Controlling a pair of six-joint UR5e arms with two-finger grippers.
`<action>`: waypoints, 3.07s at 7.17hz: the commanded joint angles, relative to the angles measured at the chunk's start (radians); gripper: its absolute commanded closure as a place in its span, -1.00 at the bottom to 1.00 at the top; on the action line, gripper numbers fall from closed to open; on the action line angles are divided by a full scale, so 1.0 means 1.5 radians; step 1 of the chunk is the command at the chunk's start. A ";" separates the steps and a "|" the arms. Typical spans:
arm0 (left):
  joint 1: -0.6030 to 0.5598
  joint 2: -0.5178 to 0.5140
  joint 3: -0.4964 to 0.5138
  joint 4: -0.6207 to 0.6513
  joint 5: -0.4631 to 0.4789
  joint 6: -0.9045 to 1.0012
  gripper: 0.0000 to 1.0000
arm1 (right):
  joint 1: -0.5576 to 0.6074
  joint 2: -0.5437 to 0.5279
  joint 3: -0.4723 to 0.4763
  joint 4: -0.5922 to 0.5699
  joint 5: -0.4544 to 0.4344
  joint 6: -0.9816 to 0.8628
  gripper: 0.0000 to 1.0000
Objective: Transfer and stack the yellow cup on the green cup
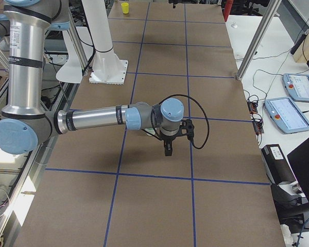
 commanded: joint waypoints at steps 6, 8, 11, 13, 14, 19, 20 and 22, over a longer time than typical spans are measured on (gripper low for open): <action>0.279 0.090 -0.045 0.133 0.378 -0.681 -0.97 | -0.036 0.001 -0.013 0.012 0.072 0.001 -1.00; 0.372 0.090 -0.069 0.331 0.392 -0.884 -0.95 | -0.065 0.001 -0.013 0.012 0.070 0.003 -1.00; 0.504 0.095 -0.046 0.443 0.329 -1.129 -0.94 | -0.083 0.007 -0.022 0.013 0.064 0.003 -1.00; 0.568 0.110 0.019 0.455 0.237 -1.195 -0.94 | -0.083 0.009 -0.027 0.013 0.065 0.003 -1.00; 0.604 0.111 0.057 0.445 0.201 -1.223 -0.95 | -0.086 0.009 -0.028 0.013 0.065 0.003 -1.00; 0.655 0.210 0.129 0.279 0.142 -1.246 -0.96 | -0.106 0.008 -0.032 0.013 0.066 0.004 -1.00; 0.666 0.210 0.154 0.249 0.114 -1.252 -0.96 | -0.109 0.008 -0.032 0.014 0.066 0.004 -1.00; 0.683 0.215 0.180 0.210 0.085 -1.269 -0.96 | -0.114 0.009 -0.031 0.014 0.068 0.004 -1.00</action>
